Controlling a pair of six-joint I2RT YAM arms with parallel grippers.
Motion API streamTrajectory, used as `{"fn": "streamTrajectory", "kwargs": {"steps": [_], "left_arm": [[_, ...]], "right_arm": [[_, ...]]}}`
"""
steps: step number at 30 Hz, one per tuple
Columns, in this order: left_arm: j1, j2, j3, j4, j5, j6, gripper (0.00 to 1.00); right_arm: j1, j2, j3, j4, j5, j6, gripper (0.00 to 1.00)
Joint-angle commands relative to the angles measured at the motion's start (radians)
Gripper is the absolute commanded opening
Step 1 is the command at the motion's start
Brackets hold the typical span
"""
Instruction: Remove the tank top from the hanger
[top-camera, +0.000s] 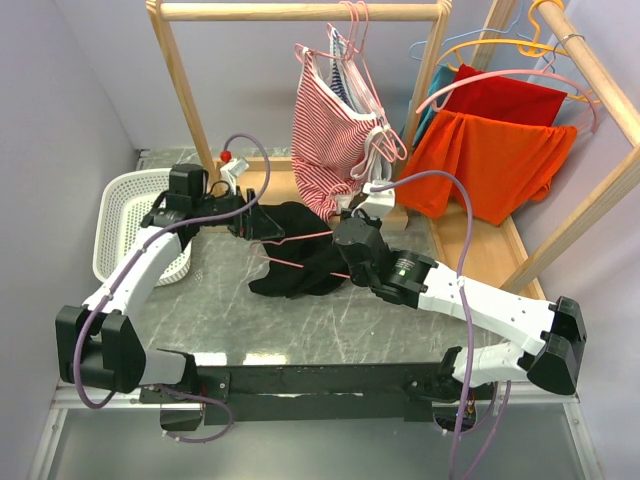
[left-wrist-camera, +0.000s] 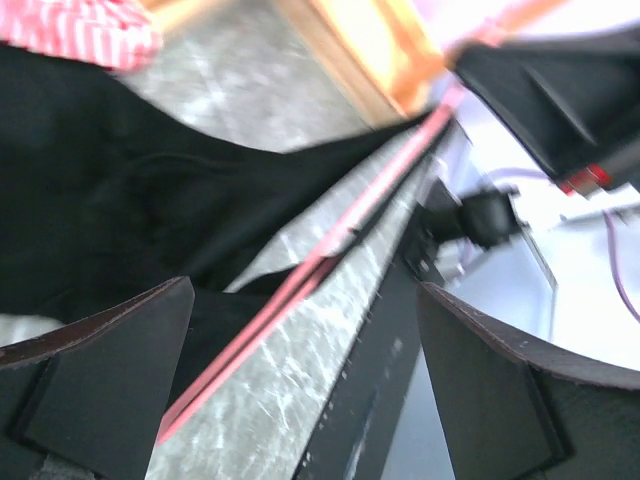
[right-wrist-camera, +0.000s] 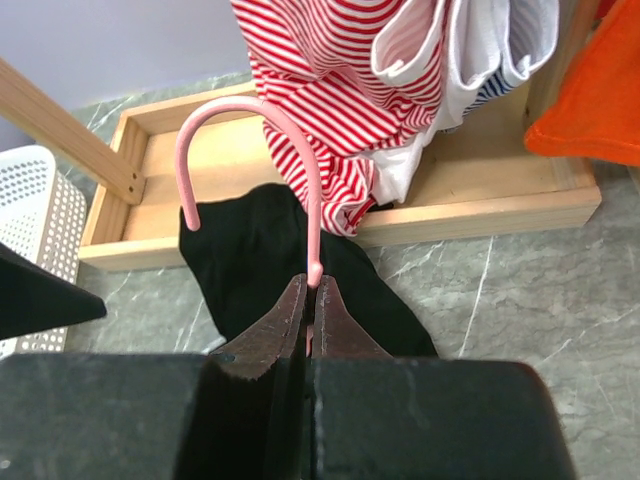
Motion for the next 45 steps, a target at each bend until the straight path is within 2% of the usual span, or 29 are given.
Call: {"fn": "streamTrajectory", "kwargs": {"steps": [1,3,7,13,14,16,17,18,20,25,27,28,29,31,32,38,41,45], "left_arm": [[-0.036,0.02,0.05,-0.031,0.188,0.138,0.99],[-0.073,0.048,0.077,-0.101,0.201,0.184,0.99],[-0.151,0.143,0.166,-0.163,0.13,0.256,0.99],[-0.219,0.218,0.223,-0.174,0.052,0.255,0.78],[-0.22,0.218,0.22,-0.166,0.027,0.249,0.66],[-0.22,0.204,0.196,-0.142,0.007,0.218,0.5],[-0.22,0.197,0.185,-0.108,-0.012,0.203,0.34],[-0.22,0.188,0.162,-0.087,-0.028,0.188,0.26],[-0.22,0.165,0.147,-0.036,-0.071,0.134,0.01],[-0.22,0.137,0.122,0.015,-0.111,0.072,0.01],[-0.22,0.12,0.11,0.045,-0.137,0.054,0.01],[-0.22,0.118,0.11,0.043,-0.14,0.058,0.01],[-0.22,0.118,0.114,0.033,-0.145,0.063,0.01],[-0.22,0.128,0.139,-0.011,-0.14,0.086,0.01],[-0.22,0.129,0.148,-0.028,-0.139,0.092,0.01],[-0.22,0.123,0.168,-0.088,-0.135,0.129,0.01],[-0.22,0.115,0.17,-0.103,-0.122,0.138,0.01],[-0.22,0.105,0.165,-0.117,-0.129,0.144,0.01]], "right_arm": [[0.005,-0.004,0.031,0.049,-0.003,-0.022,0.0],[0.004,-0.005,0.034,0.051,-0.013,-0.026,0.0],[0.004,-0.019,0.032,0.069,-0.039,-0.044,0.0],[0.004,-0.039,0.035,0.071,-0.059,-0.038,0.0],[0.001,-0.042,0.039,0.069,-0.06,-0.036,0.0],[0.002,-0.048,0.035,0.077,-0.068,-0.038,0.0],[0.001,-0.051,0.034,0.079,-0.069,-0.036,0.0],[0.001,-0.051,0.034,0.079,-0.068,-0.036,0.0],[-0.001,-0.051,0.034,0.077,-0.066,-0.033,0.0],[0.001,-0.046,0.037,0.063,-0.092,-0.027,0.0],[-0.001,-0.054,0.034,0.057,-0.108,-0.018,0.06],[0.001,-0.057,0.026,0.054,-0.112,-0.012,0.11],[0.001,-0.068,0.025,0.045,-0.114,-0.009,0.21],[0.001,-0.088,0.02,0.005,-0.103,0.013,0.53],[-0.001,-0.112,0.016,-0.01,-0.1,0.022,0.57],[-0.001,-0.247,-0.075,-0.16,-0.076,0.128,0.57],[-0.025,-0.278,-0.167,-0.159,-0.161,0.197,0.55],[-0.091,-0.231,-0.253,-0.115,-0.313,0.254,0.51]]}}
